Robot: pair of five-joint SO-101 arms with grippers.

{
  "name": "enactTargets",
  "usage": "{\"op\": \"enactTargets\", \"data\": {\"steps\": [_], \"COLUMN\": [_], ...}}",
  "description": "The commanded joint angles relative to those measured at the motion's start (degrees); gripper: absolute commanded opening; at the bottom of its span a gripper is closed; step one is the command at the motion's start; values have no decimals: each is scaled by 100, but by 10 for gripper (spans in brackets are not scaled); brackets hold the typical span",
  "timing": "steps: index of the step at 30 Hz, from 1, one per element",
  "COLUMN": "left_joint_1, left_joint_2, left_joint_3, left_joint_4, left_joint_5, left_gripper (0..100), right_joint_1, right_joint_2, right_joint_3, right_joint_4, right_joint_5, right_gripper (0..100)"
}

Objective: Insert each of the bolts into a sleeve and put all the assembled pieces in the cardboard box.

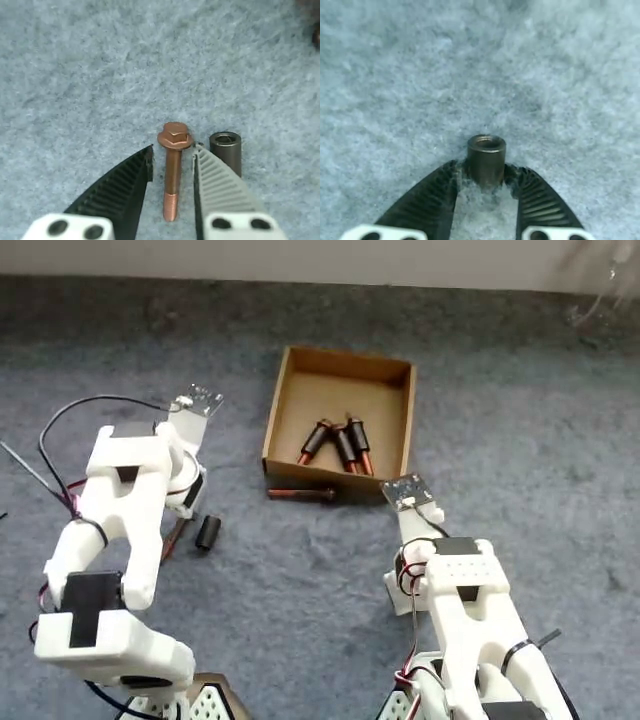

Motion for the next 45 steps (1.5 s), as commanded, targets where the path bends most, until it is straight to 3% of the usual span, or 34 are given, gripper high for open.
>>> {"op": "enactTargets", "data": {"steps": [1,17,23,28,33,40,45], "left_joint_1": [84,-215,-207,-312,-277,-171,-154], "left_joint_2": [-40,989,971,479,-418,-822,-813], "left_joint_3": [-418,-171,-198,-444,154,1481,1569], "left_joint_4": [70,-185,-193,53,158,-1046,-1116], "left_joint_5": [26,-246,-202,598,967,949,800], "left_gripper": [125,87,3,2,2,2,2], "right_joint_1": [75,57,48,48,48,-242,-611], "right_joint_2": [31,40,40,31,84,101,110], "right_joint_3": [48,48,31,-163,-1270,-2316,-2448], "right_joint_4": [-259,-259,-259,-57,734,1508,1613], "right_joint_5": [-53,-53,-62,-62,-62,-62,-369], "right_gripper": [142,142,142,146,149,264,264]}}
